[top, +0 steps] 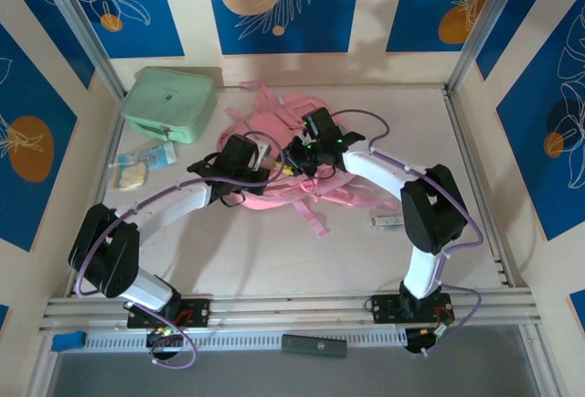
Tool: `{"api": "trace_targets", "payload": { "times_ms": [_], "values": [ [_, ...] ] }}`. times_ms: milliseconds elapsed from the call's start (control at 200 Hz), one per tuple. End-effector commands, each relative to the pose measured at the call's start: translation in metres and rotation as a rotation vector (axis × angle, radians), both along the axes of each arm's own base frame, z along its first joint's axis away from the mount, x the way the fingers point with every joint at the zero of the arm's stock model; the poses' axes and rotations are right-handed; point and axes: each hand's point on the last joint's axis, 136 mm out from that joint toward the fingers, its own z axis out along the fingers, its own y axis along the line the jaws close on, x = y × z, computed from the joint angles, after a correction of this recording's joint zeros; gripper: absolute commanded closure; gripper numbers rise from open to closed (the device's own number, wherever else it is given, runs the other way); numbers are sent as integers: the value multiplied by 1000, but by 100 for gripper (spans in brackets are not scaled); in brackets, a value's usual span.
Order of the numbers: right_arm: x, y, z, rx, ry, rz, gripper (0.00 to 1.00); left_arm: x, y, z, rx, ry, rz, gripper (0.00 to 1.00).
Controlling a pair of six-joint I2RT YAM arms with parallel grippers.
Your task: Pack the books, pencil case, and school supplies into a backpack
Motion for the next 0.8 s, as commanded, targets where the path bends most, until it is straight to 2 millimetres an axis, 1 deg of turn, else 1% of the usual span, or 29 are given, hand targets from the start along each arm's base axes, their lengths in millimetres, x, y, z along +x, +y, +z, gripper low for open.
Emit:
{"api": "trace_targets", "payload": {
  "times_ms": [0,70,160,210,270,310,395,475,525,595,640,665,735,795],
  "values": [
    [10,1,6,-85,-116,69,95,-20,-3,18,-6,21,8,100],
    [8,-4,8,-118,-150,112,100,-26,-1,22,-5,29,41,100],
    [5,-10,15,-141,-213,196,100,-38,0,23,-23,79,92,100],
    [6,-20,19,-172,-236,230,100,-45,5,22,-4,99,131,100],
    [9,-36,23,-189,-264,245,100,-53,17,20,33,125,193,100],
    [12,-47,27,-186,-285,248,100,-59,25,17,52,147,216,100],
    [19,-61,34,-152,-314,287,100,-70,35,12,60,170,228,100],
    [28,-72,32,-157,-303,306,100,-74,49,8,95,177,249,100],
    [34,-75,29,-158,-301,319,100,-73,59,7,122,171,268,100],
    [41,-83,21,-187,-270,296,100,-70,68,3,127,187,284,100],
    [41,-83,20,-182,-253,283,100,-69,70,1,122,192,288,100],
    [39,-79,22,-162,-258,284,100,-68,68,1,116,189,280,100],
    [32,-69,26,-130,-280,295,100,-65,55,2,62,176,232,100],
    [28,-70,27,-144,-265,273,100,-63,49,1,47,176,214,100]
  ]
}}
